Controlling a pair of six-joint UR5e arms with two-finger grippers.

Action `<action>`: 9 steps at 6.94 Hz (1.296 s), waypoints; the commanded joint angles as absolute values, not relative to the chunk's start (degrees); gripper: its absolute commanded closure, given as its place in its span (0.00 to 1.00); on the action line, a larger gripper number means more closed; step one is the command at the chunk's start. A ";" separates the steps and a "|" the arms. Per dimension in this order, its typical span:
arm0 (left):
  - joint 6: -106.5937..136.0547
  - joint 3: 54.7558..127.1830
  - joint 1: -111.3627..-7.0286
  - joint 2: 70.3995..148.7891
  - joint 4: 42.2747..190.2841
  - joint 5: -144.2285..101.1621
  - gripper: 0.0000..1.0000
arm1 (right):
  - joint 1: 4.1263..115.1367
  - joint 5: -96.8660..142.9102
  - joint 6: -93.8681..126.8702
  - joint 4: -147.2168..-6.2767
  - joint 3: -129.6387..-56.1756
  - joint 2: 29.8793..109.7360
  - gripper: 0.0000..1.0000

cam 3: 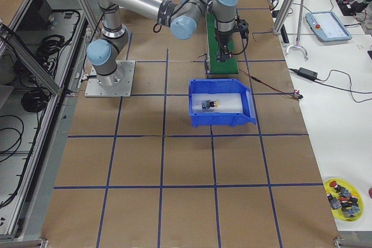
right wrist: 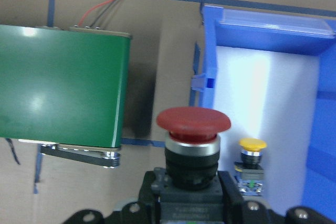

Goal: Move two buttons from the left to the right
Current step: 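Carry the red button into the far blue bin and release it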

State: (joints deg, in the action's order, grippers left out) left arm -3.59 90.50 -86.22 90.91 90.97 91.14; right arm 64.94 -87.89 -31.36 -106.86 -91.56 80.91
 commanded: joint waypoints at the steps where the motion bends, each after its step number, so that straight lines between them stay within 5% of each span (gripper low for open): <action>1: -3.60 90.44 -86.22 90.88 90.97 91.14 0.00 | 57.77 -87.63 -37.70 -109.93 -91.49 78.07 0.99; 9: -3.60 91.05 -86.22 90.97 90.62 91.14 0.00 | 57.74 -83.32 -40.08 -126.47 -94.66 61.53 0.98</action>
